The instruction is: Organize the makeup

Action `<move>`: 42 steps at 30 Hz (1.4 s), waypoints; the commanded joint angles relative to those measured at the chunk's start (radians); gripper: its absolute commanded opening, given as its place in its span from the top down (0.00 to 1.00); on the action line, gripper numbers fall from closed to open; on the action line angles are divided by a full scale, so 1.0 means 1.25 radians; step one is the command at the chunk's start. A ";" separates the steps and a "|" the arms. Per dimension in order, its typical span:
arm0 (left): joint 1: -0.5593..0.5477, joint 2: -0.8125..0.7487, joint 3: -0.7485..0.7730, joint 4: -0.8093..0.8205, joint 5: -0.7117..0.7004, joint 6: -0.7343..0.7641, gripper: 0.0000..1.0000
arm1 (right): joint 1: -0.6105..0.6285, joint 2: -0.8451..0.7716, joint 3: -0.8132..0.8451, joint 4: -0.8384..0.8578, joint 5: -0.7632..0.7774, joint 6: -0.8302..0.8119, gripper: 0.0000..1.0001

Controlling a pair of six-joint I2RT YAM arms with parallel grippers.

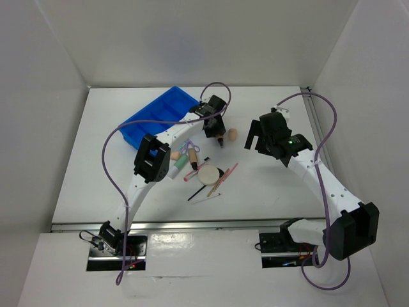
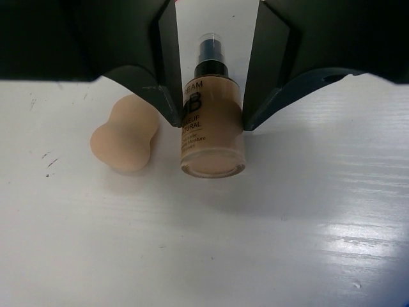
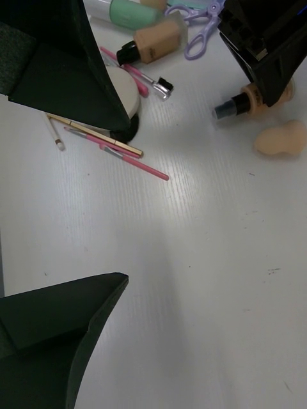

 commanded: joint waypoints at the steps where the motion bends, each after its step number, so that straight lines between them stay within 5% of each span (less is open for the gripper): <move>1: 0.002 -0.025 -0.026 0.012 -0.002 0.046 0.51 | -0.004 -0.010 0.023 -0.008 0.024 -0.012 0.00; 9: 0.002 -0.063 -0.045 -0.029 -0.055 0.140 0.66 | -0.004 -0.003 0.006 0.007 0.000 0.004 0.00; 14: -0.013 -0.101 -0.083 -0.038 -0.092 0.201 1.00 | -0.004 -0.003 -0.001 0.017 -0.007 0.004 0.00; 31: 0.001 -0.289 -0.121 -0.148 -0.159 0.313 1.00 | -0.004 0.028 -0.001 0.056 -0.015 0.004 0.00; 42: 0.230 -0.335 -0.144 -0.133 -0.133 0.131 1.00 | -0.004 0.035 -0.001 0.053 -0.032 -0.003 0.00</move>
